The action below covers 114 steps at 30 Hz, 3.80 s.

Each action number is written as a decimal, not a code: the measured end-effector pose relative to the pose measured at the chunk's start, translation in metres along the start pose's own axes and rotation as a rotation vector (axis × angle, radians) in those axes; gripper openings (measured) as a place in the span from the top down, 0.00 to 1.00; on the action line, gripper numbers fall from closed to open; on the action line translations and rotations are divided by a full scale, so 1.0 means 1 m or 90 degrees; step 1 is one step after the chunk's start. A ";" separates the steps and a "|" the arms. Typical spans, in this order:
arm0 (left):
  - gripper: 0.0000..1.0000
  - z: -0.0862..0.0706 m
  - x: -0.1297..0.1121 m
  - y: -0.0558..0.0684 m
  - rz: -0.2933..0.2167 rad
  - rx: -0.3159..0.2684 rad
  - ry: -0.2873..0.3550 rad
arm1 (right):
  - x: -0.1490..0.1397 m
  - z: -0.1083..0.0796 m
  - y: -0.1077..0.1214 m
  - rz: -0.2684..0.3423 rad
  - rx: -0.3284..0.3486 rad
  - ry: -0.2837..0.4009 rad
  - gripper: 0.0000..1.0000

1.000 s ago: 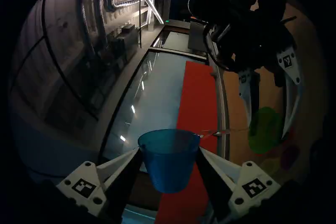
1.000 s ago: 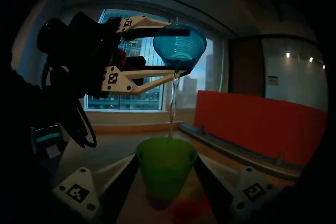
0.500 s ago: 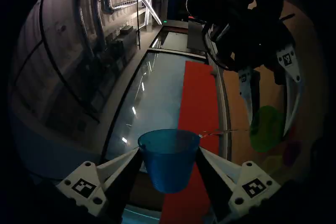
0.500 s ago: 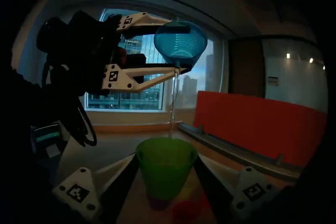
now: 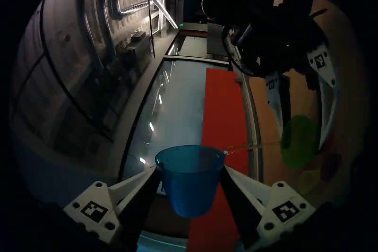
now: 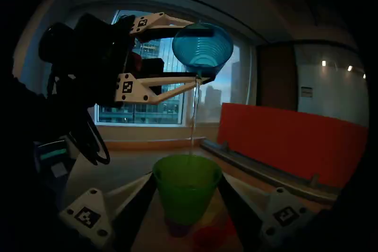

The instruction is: Pour water

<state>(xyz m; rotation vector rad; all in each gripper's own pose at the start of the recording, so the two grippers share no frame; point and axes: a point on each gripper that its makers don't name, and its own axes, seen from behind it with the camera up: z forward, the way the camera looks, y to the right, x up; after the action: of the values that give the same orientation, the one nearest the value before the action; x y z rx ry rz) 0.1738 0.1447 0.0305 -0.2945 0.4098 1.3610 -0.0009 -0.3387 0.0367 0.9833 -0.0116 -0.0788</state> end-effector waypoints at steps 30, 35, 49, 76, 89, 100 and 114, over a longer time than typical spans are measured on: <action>0.16 -0.001 0.009 -0.012 0.076 0.007 0.005 | 0.002 0.000 -0.001 -0.001 -0.002 0.005 0.09; 0.16 -0.002 0.012 -0.012 0.096 0.008 0.006 | 0.003 0.000 -0.001 -0.001 -0.002 0.006 0.09; 0.16 -0.003 0.016 -0.011 0.135 0.016 0.010 | 0.006 -0.002 0.001 -0.002 -0.004 0.010 0.10; 0.16 0.001 0.003 -0.007 -0.198 0.001 0.014 | 0.005 0.001 0.007 0.000 -0.010 0.014 0.09; 0.16 0.006 -0.003 -0.003 -0.475 -0.022 0.015 | 0.010 -0.002 0.009 -0.003 -0.016 0.020 0.10; 0.16 0.013 -0.029 -0.010 -0.679 -0.012 -0.005 | 0.015 -0.008 0.013 -0.004 -0.023 0.023 0.10; 0.16 0.028 -0.050 -0.014 -0.892 -0.016 0.012 | 0.020 -0.010 0.012 -0.004 -0.027 0.026 0.10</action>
<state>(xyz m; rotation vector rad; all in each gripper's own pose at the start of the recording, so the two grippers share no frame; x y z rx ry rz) 0.1828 0.1103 0.0770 -0.4807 0.1119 -0.0112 0.0201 -0.3253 0.0404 0.9430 0.0301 -0.0641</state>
